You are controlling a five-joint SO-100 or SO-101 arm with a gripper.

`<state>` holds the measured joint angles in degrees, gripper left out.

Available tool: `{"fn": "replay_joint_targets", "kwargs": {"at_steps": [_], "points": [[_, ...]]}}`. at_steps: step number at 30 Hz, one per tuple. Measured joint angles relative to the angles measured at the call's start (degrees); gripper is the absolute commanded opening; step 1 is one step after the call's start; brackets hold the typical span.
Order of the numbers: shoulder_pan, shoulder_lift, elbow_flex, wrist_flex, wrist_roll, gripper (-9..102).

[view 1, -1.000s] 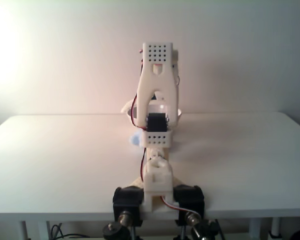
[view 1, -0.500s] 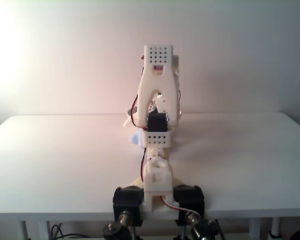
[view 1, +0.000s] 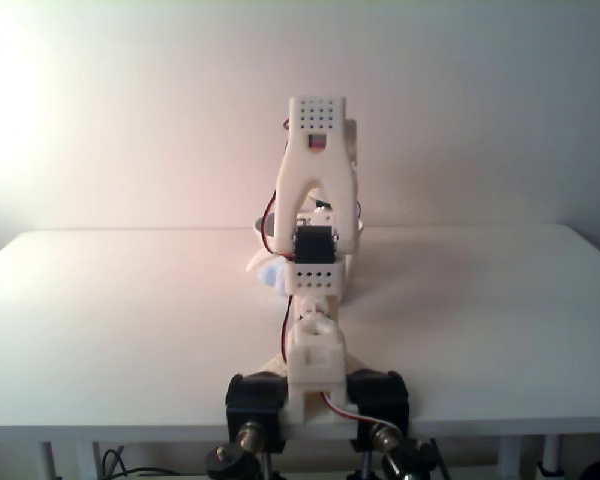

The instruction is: Grasp a skyblue doll and put it into the bowl.

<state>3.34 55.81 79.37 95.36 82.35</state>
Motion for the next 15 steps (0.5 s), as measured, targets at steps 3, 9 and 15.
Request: {"fn": "replay_joint_targets", "kwargs": {"at_steps": [3, 9, 15], "points": [[0.0, 0.0, 0.0, -0.3, 0.0, 72], [0.0, 0.0, 0.0, -2.3, 0.0, 47], [-0.6, 0.3, -0.3, -4.3, -0.1, 16]]}}
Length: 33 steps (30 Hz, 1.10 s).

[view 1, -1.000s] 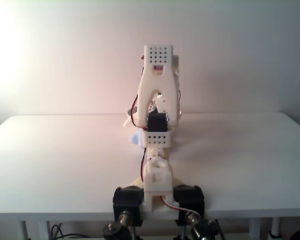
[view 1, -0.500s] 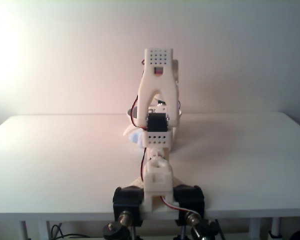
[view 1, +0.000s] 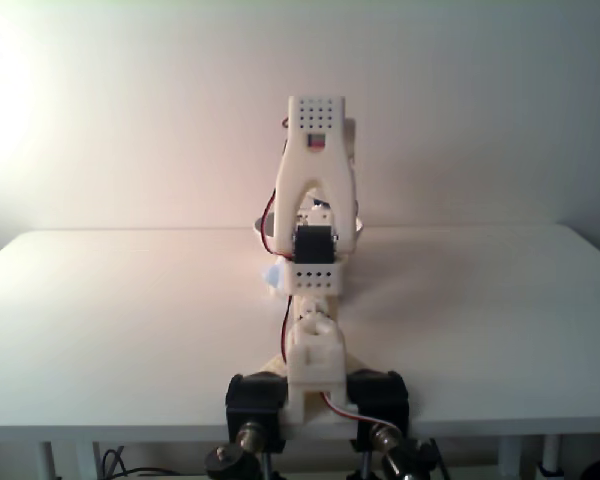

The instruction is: Grasp a skyblue doll and put it into the bowl.

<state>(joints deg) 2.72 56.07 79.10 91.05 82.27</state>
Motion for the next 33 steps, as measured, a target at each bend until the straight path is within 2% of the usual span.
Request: {"fn": "replay_joint_targets", "kwargs": {"at_steps": [4, 18, 33], "points": [[0.0, 0.2, -0.2, -0.4, 0.0, -1], [0.0, 2.8, -0.1, -0.9, 0.0, 1], [0.5, 20.3, 0.0, -0.9, -0.1, 1]]}}
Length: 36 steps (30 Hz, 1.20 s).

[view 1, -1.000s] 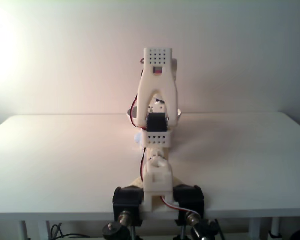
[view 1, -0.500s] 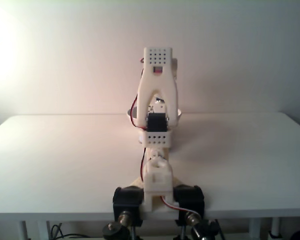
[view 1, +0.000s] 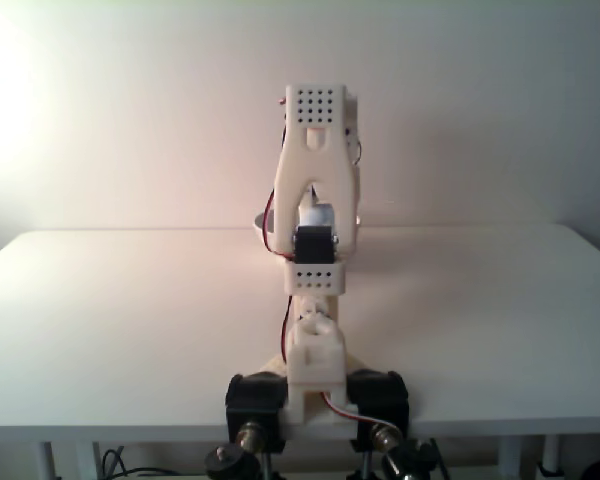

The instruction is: Grasp a skyblue doll and put it into the bowl.

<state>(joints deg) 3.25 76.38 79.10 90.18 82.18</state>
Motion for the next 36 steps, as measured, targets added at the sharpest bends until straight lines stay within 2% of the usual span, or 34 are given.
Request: {"fn": "replay_joint_targets", "kwargs": {"at_steps": [28, 36], "points": [[-0.1, 31.3, 0.0, 1.0, 0.2, 1], [-4.7, 34.5, -1.2, 0.5, 0.6, 2]]}}
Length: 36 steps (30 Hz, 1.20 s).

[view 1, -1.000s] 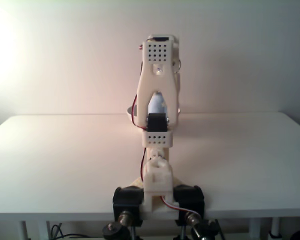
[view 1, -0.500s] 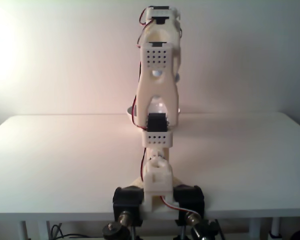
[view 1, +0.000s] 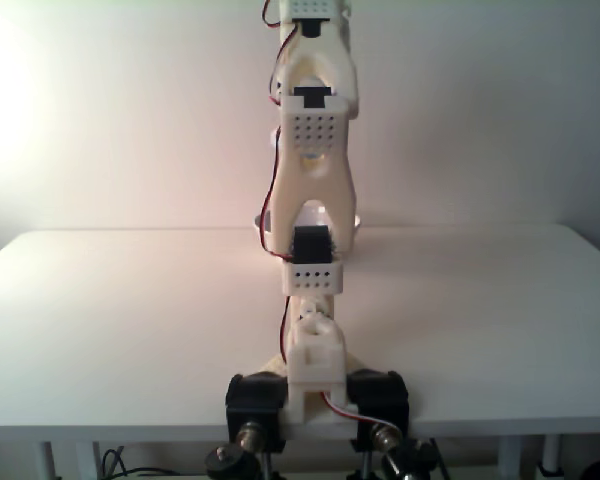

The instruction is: Grasp a skyblue doll and put it into the bowl.

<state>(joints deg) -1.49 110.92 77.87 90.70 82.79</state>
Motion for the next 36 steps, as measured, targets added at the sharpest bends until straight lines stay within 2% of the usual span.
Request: {"fn": "replay_joint_targets", "kwargs": {"at_steps": [4, 16, 36], "points": [[-1.5, 0.0, -2.8, -2.5, 0.0, 2], [-1.1, -5.1, -3.3, -17.3, 0.0, 2], [-1.1, -28.4, -3.3, -49.7, 0.0, 2]]}}
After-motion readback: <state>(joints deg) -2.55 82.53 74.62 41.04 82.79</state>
